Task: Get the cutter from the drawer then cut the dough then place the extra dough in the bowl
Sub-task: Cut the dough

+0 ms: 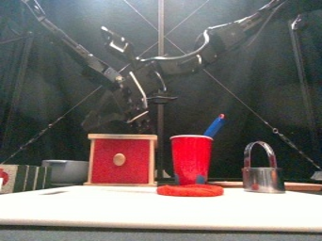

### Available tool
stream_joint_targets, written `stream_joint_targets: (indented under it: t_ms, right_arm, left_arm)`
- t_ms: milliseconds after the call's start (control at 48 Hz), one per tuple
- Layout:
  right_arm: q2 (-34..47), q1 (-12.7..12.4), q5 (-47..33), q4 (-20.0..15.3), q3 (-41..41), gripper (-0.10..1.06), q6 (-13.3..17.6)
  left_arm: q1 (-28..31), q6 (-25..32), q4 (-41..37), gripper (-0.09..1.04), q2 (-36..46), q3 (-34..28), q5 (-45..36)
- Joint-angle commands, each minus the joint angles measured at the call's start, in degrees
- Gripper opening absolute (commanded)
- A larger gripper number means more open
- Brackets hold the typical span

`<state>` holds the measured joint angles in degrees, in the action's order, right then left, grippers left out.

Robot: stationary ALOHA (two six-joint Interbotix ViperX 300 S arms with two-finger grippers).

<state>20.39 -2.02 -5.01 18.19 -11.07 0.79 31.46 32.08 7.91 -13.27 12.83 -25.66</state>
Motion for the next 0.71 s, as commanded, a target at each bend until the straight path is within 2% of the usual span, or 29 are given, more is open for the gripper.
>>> stream_joint_targets:
  t_ms: [21,167,354,479,583,708]
  right_arm:
    - [-6.0,1.3,-0.3,0.1,-0.8,0.27,0.0]
    - [-11.6,2.5,-0.3,-0.3,-5.6,0.27,0.2]
    - [-22.9,3.4,1.0,-1.2,-17.2,0.27,0.3]
    - [-30.1,3.3,5.2,-2.5,-25.8,0.27,0.3]
    - [-34.6,3.2,9.3,-4.7,-31.2,0.28,0.3]
    - [-39.4,3.4,14.0,-6.8,-34.5,0.29,-0.4]
  left_arm:
    - [0.3,-0.1,0.0,0.51,2.7,-2.6,1.0]
    - [0.5,-0.1,-0.2,0.51,4.7,-3.4,2.9]
    - [2.1,-0.2,0.7,0.52,9.7,-2.0,5.9]
    - [1.9,-0.2,2.8,0.52,12.8,2.1,10.3]
    - [-1.6,-0.2,6.3,0.52,15.0,6.5,16.2]
    - [-6.7,-0.1,12.3,0.52,17.5,13.1,27.2]
